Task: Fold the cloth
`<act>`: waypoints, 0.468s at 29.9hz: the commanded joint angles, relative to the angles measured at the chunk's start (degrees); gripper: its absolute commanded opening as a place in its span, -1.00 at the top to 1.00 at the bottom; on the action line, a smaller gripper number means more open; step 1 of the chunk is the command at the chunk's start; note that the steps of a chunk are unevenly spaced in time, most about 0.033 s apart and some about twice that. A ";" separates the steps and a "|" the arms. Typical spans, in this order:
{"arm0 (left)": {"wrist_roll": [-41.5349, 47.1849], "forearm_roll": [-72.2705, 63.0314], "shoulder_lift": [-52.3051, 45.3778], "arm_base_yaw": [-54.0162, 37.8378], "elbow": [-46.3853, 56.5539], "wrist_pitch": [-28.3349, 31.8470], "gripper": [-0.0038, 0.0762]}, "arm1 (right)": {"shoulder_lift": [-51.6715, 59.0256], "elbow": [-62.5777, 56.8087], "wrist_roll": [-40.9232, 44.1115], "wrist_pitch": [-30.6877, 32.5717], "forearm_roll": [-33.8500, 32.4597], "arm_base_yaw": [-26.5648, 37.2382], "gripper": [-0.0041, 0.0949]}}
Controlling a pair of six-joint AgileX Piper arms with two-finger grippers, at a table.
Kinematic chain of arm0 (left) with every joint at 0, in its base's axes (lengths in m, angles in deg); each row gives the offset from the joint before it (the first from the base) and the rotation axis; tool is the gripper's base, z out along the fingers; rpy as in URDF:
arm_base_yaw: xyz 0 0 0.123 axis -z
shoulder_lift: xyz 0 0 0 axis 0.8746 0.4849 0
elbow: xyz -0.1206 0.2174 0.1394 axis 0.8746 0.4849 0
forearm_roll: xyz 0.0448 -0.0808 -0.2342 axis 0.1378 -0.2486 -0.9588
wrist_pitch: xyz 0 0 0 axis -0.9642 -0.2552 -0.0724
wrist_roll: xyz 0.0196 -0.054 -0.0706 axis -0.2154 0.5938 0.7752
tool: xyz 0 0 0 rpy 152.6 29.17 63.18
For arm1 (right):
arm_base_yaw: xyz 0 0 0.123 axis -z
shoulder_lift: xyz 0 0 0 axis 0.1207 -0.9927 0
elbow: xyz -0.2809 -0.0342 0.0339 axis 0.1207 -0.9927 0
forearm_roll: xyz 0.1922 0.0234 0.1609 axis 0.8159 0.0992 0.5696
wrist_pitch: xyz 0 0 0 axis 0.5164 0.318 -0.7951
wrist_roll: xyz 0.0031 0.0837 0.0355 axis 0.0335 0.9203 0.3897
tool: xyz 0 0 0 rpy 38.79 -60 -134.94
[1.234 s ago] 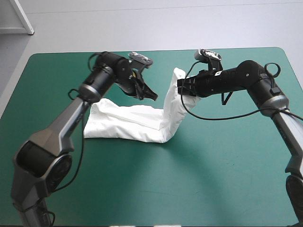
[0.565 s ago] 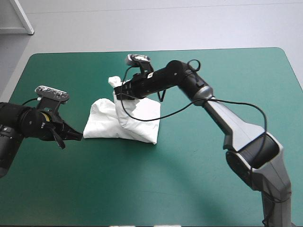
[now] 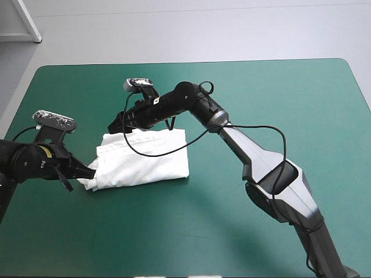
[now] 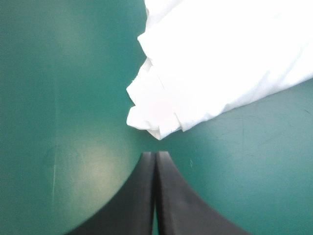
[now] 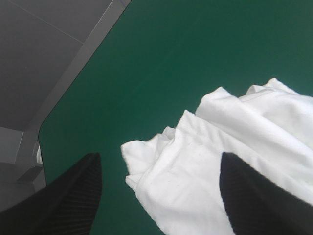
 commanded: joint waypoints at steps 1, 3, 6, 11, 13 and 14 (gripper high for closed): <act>0.54 -1.11 -1.02 0.04 -1.19 -1.94 0.92 | 5.39 4.99 2.51 2.62 -2.14 1.74 -0.42; 0.54 -1.91 -1.02 0.04 -1.19 -1.94 0.92 | 5.87 7.02 5.84 8.06 -8.74 2.66 -0.42; 0.54 -3.42 -1.02 0.04 -1.19 -1.94 0.92 | 7.26 8.08 11.30 14.92 -22.11 3.42 -0.42; 0.54 -5.06 -1.02 0.04 -1.19 -1.94 0.92 | 12.16 2.42 14.27 14.92 -30.68 3.75 -0.42; 0.54 -5.06 -1.02 0.04 -1.19 -1.94 0.92 | 14.81 -2.88 15.31 14.92 -32.36 3.75 -0.42; 0.54 -5.06 -1.02 0.04 -1.19 -1.94 0.92 | 16.91 -7.32 15.90 14.92 -34.16 3.75 -0.42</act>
